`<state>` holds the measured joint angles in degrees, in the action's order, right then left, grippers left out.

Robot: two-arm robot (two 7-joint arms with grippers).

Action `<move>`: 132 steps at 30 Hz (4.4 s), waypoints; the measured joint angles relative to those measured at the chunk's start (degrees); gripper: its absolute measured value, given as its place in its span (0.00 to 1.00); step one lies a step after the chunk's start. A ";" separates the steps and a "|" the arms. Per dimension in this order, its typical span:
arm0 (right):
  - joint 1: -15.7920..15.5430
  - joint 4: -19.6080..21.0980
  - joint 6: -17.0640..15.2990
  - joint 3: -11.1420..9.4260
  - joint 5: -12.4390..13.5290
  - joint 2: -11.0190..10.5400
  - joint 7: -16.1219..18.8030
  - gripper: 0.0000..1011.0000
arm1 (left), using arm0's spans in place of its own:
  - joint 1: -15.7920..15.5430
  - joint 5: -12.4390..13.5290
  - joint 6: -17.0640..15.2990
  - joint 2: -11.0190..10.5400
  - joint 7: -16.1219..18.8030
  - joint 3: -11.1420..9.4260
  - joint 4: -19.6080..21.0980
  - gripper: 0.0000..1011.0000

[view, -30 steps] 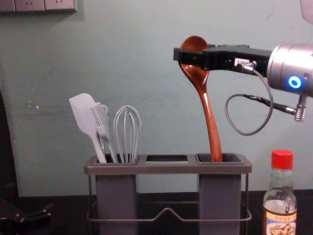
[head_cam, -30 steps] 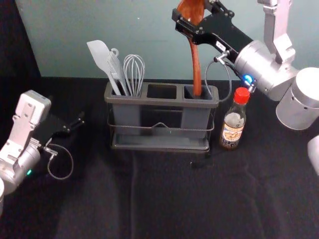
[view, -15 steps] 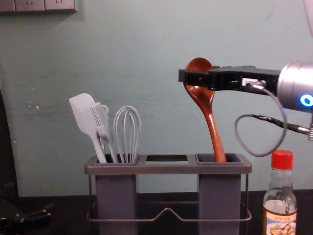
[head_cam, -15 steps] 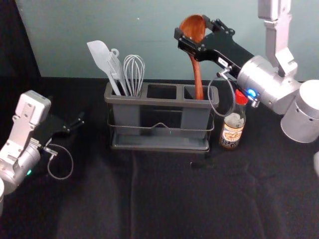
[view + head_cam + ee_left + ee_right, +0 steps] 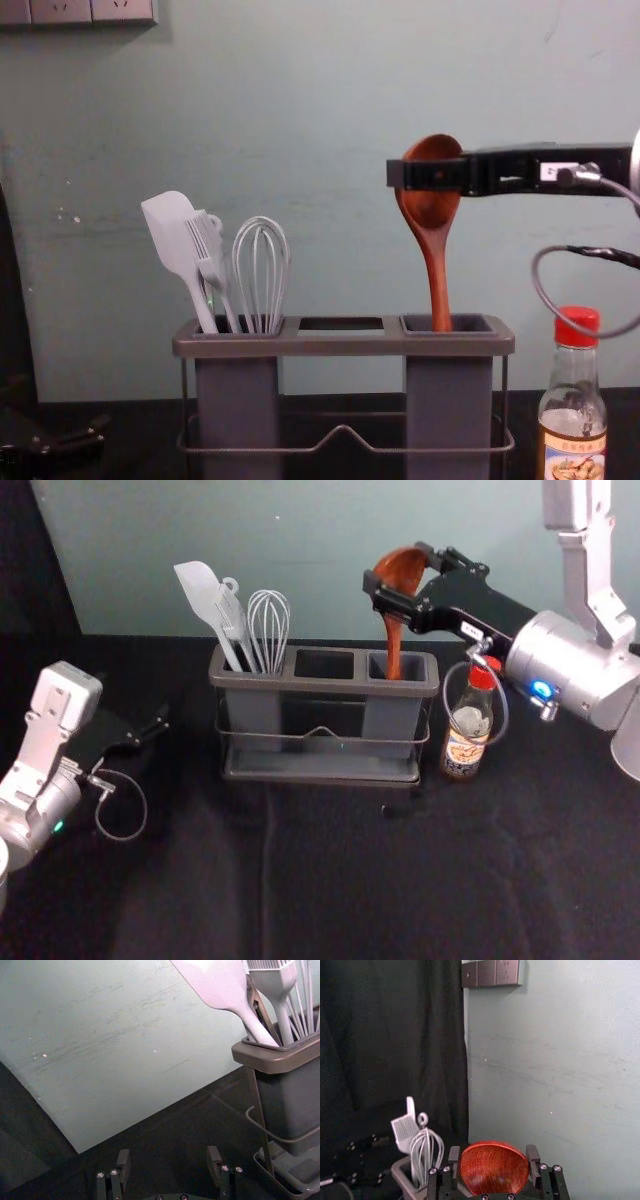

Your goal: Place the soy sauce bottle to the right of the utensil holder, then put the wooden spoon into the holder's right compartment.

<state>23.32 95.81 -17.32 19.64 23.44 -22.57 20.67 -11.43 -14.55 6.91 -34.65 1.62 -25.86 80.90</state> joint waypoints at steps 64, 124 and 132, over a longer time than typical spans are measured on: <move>-3.75 0.97 -0.71 1.29 -0.98 -2.21 -2.68 0.99 | 0.00 0.00 0.00 0.00 0.00 0.00 0.00 0.99; -37.48 3.06 29.74 -11.18 -14.25 3.58 -13.67 0.99 | 0.00 0.00 0.00 0.00 0.00 0.00 0.00 0.99; -37.46 3.04 29.58 -11.23 -14.25 3.59 -13.41 0.99 | 0.00 0.00 0.00 0.00 0.00 0.00 0.00 0.99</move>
<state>-14.15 98.85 12.26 8.41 9.18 -18.98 7.26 -11.43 -14.55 6.91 -34.65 1.62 -25.86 80.90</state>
